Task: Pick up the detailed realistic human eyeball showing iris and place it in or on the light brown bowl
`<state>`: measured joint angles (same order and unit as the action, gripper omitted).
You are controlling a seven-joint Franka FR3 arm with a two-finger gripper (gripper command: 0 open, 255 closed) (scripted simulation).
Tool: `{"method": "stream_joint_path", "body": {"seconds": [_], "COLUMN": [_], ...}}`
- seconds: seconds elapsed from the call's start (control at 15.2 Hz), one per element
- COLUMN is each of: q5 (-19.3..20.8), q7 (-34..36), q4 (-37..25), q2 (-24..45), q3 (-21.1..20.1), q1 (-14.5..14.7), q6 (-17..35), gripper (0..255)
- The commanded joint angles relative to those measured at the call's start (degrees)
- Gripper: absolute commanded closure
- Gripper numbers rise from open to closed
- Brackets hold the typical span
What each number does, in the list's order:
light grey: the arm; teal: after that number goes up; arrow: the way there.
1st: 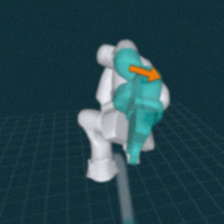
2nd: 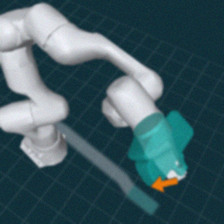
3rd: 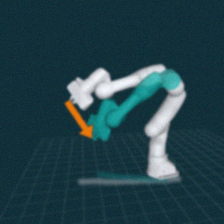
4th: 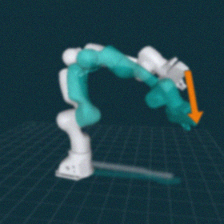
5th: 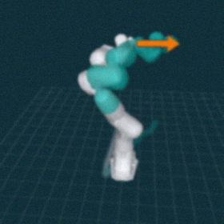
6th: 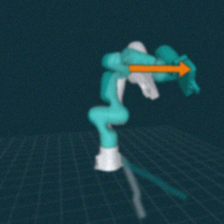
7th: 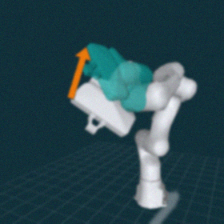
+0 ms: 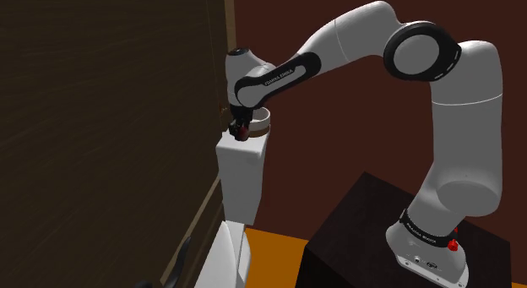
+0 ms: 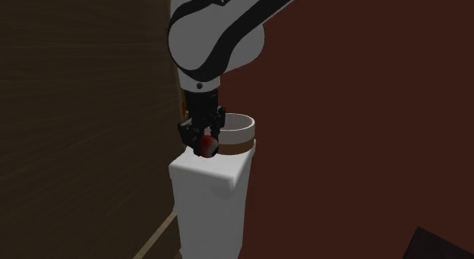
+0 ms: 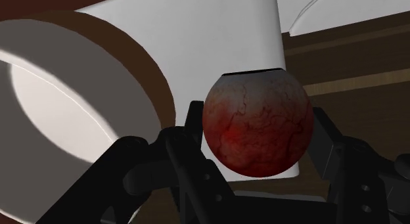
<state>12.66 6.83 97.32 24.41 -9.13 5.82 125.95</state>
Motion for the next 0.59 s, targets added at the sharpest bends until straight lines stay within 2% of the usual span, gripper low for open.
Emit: {"method": "stream_joint_path", "body": {"seconds": [0.0,0.53], "q5": [-0.3,-1.2], "q7": [-0.3,-1.3], "q4": [-0.7,-3.8], "q2": [-0.7,-2.8], "q3": [-0.1,-0.5], "q1": [-0.1,-0.2], "q6": [-1.4,-6.5], "gripper": [255,255]}}
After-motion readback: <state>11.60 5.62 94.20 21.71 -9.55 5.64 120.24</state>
